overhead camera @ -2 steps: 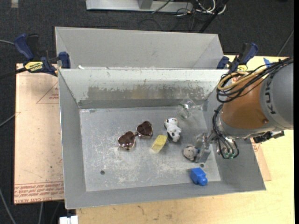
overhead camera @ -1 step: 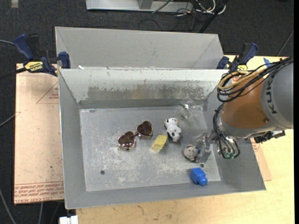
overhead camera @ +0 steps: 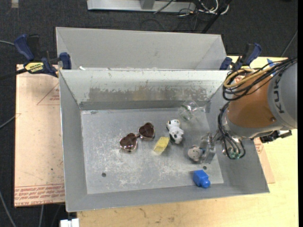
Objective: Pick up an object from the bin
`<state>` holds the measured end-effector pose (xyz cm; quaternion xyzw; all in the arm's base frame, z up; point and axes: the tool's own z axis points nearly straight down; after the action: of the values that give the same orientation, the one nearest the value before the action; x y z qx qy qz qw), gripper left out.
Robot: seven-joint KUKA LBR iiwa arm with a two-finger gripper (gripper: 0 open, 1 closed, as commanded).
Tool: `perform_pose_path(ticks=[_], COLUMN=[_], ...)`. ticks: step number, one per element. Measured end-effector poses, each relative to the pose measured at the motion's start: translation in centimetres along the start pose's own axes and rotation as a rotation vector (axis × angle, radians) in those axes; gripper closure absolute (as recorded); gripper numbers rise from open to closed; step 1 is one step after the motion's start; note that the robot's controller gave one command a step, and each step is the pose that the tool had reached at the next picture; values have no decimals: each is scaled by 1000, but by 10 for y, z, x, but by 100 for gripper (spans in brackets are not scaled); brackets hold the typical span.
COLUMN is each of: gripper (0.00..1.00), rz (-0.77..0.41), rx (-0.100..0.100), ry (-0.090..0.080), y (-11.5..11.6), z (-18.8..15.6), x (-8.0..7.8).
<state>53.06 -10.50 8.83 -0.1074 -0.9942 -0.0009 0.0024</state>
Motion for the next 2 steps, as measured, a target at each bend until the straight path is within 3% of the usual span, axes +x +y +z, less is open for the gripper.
perform_pose_path(ticks=[2], gripper=[100], rz=[0], rx=[0], ry=[-9], y=[0], z=[-22], x=[-2])
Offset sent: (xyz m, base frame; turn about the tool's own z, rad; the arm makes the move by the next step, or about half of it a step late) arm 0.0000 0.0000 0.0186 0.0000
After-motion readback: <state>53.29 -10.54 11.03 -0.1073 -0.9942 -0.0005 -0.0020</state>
